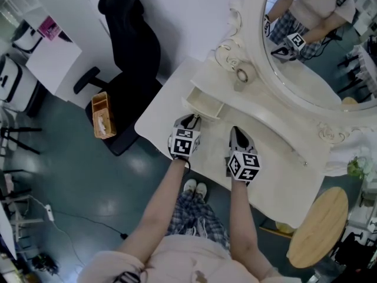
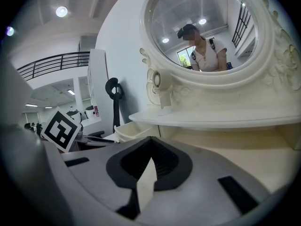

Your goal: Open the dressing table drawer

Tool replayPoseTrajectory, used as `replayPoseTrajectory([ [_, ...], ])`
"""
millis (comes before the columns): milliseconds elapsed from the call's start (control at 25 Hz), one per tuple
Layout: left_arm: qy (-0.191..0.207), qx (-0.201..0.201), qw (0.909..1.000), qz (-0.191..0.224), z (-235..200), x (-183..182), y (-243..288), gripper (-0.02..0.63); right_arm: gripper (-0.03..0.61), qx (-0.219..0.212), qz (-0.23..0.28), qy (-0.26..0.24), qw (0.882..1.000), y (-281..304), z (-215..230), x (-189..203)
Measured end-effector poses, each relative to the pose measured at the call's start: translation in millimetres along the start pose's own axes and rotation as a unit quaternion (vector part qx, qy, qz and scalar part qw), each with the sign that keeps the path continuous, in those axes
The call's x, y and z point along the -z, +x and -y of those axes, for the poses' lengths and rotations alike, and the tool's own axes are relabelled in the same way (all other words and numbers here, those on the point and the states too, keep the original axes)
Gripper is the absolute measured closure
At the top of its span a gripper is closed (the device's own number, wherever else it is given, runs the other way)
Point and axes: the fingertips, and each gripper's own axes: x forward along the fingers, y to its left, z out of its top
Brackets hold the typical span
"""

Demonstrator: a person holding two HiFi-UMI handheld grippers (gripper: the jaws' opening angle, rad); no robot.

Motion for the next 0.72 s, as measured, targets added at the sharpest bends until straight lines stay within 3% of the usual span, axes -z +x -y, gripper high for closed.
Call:
replayPoseTrajectory([
  [720, 0.002, -0.001, 1.0000, 0.002, -1.4, 4.1, -7.6, 0.502, 0.563, -0.003, 0.001, -0.001, 1.000, -13.3, -2.2, 3.6],
])
